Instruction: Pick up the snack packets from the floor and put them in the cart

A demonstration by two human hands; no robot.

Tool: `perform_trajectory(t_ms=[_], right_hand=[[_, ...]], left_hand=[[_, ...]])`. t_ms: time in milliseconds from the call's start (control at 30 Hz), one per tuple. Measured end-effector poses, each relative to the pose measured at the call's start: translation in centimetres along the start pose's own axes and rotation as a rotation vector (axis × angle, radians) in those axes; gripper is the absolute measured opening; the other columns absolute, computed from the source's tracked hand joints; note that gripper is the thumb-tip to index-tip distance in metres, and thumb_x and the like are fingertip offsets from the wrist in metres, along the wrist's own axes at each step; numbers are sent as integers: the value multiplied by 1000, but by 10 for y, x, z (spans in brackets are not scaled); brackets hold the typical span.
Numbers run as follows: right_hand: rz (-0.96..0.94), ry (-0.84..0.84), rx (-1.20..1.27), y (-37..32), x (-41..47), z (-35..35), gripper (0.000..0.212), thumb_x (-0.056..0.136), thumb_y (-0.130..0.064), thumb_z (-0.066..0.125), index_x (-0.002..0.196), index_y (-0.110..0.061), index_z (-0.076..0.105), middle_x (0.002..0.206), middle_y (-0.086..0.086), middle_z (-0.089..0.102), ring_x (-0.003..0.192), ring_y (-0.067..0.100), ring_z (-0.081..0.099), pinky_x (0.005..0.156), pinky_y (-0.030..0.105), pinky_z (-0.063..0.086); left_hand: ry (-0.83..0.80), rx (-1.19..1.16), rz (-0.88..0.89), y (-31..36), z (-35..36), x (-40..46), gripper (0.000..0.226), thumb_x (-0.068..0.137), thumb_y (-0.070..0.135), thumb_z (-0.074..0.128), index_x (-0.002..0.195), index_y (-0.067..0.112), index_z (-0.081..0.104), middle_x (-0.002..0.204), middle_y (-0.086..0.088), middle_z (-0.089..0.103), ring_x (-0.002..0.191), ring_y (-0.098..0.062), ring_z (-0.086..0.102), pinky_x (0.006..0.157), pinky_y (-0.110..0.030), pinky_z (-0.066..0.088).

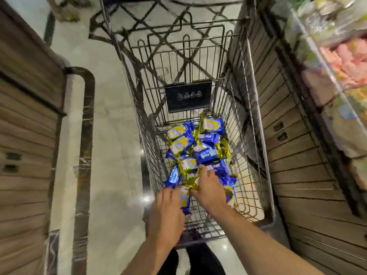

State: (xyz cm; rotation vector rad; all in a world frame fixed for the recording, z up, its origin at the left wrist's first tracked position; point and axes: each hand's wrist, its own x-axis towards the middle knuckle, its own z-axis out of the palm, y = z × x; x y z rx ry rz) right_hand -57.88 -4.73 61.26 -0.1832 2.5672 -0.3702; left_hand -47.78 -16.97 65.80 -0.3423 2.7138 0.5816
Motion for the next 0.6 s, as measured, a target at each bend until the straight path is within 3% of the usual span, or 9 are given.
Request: perform_trajectory(t_ms=[133, 267, 367, 600], right_hand=[[8, -81, -31, 0, 12, 24, 86, 82, -37, 72, 146, -18, 19, 132, 14, 45, 117, 33, 50, 86, 45, 49], [27, -104, 33, 3, 16, 38, 77, 83, -36, 69, 144, -19, 24, 132, 13, 41, 118, 34, 48, 91, 47, 49], [28, -68, 65, 3, 18, 46, 77, 81, -36, 73, 142, -18, 28, 131, 11, 41, 118, 32, 48, 92, 45, 49], [18, 23, 213, -2, 5, 32, 54, 87, -25, 64, 136, -16, 42, 127, 8, 46, 113, 27, 50, 82, 39, 50]], left_hand=[[-5, 2, -13, -4, 3, 10, 54, 80, 18, 57, 132, 26, 46, 130, 6, 47, 118, -17, 43, 99, -30, 42], [3, 6, 41, -9, 3, 16, 57, 84, 23, 63, 138, 24, 44, 133, 5, 46, 123, -16, 41, 103, -27, 35], [4, -3, 53, -17, 8, 23, 55, 77, 14, 67, 130, 22, 52, 129, 1, 50, 119, -20, 47, 99, -31, 44], [120, -17, 112, -23, 8, 28, 52, 72, 7, 67, 123, 14, 57, 121, -3, 54, 107, -24, 52, 86, -38, 50]])
